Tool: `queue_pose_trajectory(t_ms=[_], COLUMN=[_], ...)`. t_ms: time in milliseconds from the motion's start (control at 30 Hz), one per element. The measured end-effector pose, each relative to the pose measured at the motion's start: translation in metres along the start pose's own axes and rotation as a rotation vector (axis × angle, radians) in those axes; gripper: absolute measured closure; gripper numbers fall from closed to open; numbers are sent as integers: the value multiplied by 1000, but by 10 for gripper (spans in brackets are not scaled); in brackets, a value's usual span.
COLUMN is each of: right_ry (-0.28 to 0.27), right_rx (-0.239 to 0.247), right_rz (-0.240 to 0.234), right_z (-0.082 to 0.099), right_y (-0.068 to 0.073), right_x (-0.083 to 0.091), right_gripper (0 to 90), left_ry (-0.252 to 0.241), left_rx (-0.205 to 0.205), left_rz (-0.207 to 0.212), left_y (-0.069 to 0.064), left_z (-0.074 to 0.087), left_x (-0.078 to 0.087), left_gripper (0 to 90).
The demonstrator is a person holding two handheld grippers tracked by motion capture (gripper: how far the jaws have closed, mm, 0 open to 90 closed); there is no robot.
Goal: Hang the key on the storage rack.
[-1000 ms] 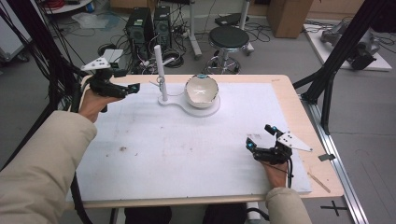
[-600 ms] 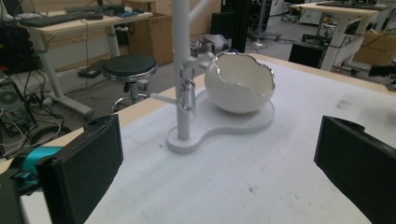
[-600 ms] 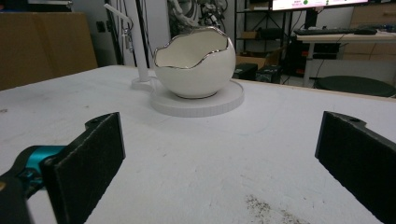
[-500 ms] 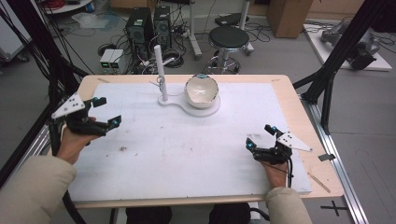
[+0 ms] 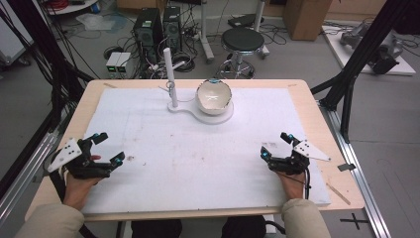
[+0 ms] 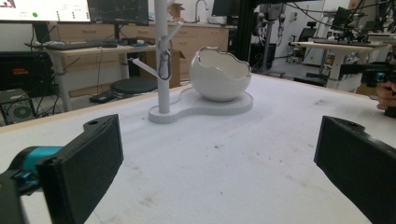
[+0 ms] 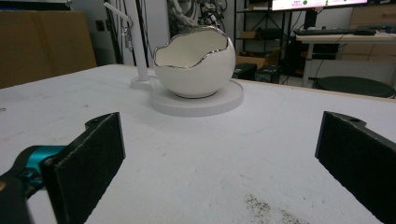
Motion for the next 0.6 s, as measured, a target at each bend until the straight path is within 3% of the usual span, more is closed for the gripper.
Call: queue_pose_trajectory(t_ms=[233,433,600], right_ry=[0,-1,1], right_rx=[1,-2,0], right_rz=[1,3,4], right_z=[0,0,0], right_y=[0,-1,0], right_x=[0,0,0], right_gripper=[5,5,5], left_ry=[15,-56,-60], left_rx=[27,-29,-35], left_rz=[-12,-50,-58], left_y=[-3,-7,-7], left_z=[20,17,17], left_x=[2,8,9], left_gripper=[17,18,17])
Point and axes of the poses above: each handheld gripper's, and its own axes: x roughly backward along the jaws, z roughly out of its underside, y roughly to its left, the point moved 7 cm from there along -x, roughly forward along the jaws, and after that the axes turned 4 degrees about -y, right-handed, at the moved point
